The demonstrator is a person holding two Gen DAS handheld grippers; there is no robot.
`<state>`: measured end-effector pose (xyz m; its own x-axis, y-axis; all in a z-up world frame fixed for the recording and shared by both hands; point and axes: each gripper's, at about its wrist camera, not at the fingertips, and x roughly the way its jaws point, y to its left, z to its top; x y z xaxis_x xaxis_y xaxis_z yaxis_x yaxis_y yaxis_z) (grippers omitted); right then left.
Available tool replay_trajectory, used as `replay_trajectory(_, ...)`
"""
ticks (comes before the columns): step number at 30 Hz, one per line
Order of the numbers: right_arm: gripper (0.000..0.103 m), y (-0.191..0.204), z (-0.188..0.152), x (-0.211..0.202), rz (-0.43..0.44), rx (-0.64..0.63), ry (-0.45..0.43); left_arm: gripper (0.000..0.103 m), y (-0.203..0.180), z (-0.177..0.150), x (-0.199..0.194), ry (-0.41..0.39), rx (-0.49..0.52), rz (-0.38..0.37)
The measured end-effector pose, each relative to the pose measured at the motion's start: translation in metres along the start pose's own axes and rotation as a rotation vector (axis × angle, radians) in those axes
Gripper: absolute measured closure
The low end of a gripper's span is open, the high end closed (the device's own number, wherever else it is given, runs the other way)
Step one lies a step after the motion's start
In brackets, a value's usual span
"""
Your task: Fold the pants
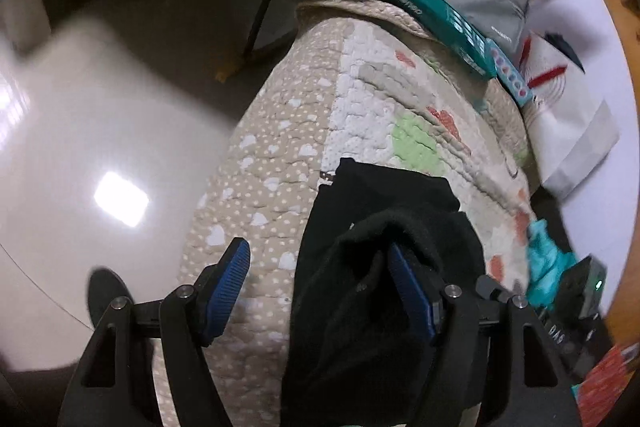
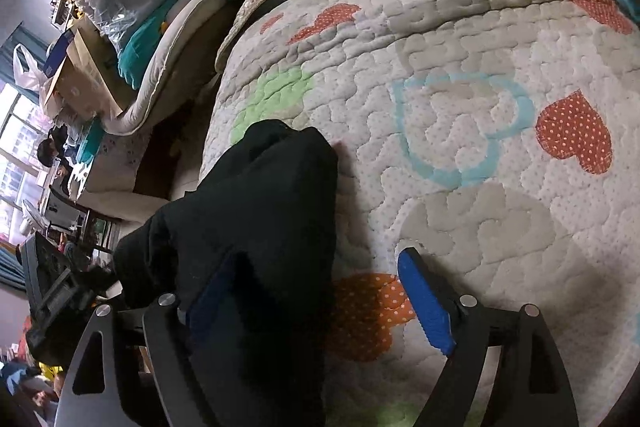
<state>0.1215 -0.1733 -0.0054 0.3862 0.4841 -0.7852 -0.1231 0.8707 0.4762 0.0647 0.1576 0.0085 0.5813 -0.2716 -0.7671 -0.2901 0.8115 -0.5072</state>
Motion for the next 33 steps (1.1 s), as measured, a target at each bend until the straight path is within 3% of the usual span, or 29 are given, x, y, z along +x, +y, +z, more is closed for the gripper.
replay_trajectory(5, 0.013, -0.004, -0.001, 0.002, 0.006, 0.015, 0.002, 0.032, -0.002, 0.007, -0.046, -0.212, 0.015, -0.004)
replay_trajectory(7, 0.011, -0.006, -0.003, 0.003, 0.012, 0.022, -0.002, 0.031, -0.006, 0.010, -0.049, -0.219, 0.041, 0.005)
replay_trajectory(10, 0.010, -0.006, -0.005, 0.005, 0.014, 0.026, -0.011, 0.031, -0.015, 0.005, -0.030, -0.137, 0.096, 0.065)
replay_trajectory(13, 0.010, -0.006, -0.005, 0.005, 0.014, 0.025, -0.011, 0.030, -0.017, -0.006, 0.002, 0.025, 0.107, 0.085)
replay_trajectory(16, 0.010, -0.006, -0.006, 0.005, 0.014, 0.024, -0.011, 0.030, -0.013, -0.016, 0.025, 0.153, 0.070, 0.044)
replay_trajectory(18, 0.010, -0.004, -0.006, 0.005, 0.013, 0.026, -0.011, 0.030, -0.005, -0.020, 0.036, 0.210, 0.011, -0.021)
replay_trajectory(21, 0.010, -0.002, -0.004, 0.006, 0.026, 0.033, 0.002, 0.019, 0.002, -0.019, 0.046, 0.234, -0.039, -0.103)
replay_trajectory(24, 0.010, 0.001, 0.000, 0.012, 0.098, 0.050, 0.032, 0.000, 0.006, -0.015, 0.053, 0.208, -0.101, -0.187)
replay_trajectory(27, 0.005, 0.008, 0.006, 0.027, 0.166, 0.047, 0.077, 0.000, -0.002, -0.014, 0.057, 0.181, -0.086, -0.174)
replay_trajectory(28, 0.005, 0.011, 0.009, 0.030, 0.167, 0.034, 0.077, 0.000, -0.007, -0.014, 0.056, 0.172, -0.065, -0.165)
replay_trajectory(30, 0.006, 0.015, 0.014, 0.036, 0.185, 0.036, 0.081, 0.016, -0.019, -0.017, 0.052, 0.163, -0.010, -0.146)
replay_trajectory(32, 0.023, 0.020, 0.018, 0.040, 0.232, 0.042, 0.111, 0.036, -0.027, -0.016, 0.047, 0.157, 0.034, -0.137)
replay_trajectory(33, 0.036, 0.023, 0.019, 0.040, 0.220, 0.033, 0.123, 0.040, -0.025, -0.015, 0.045, 0.160, 0.029, -0.148)
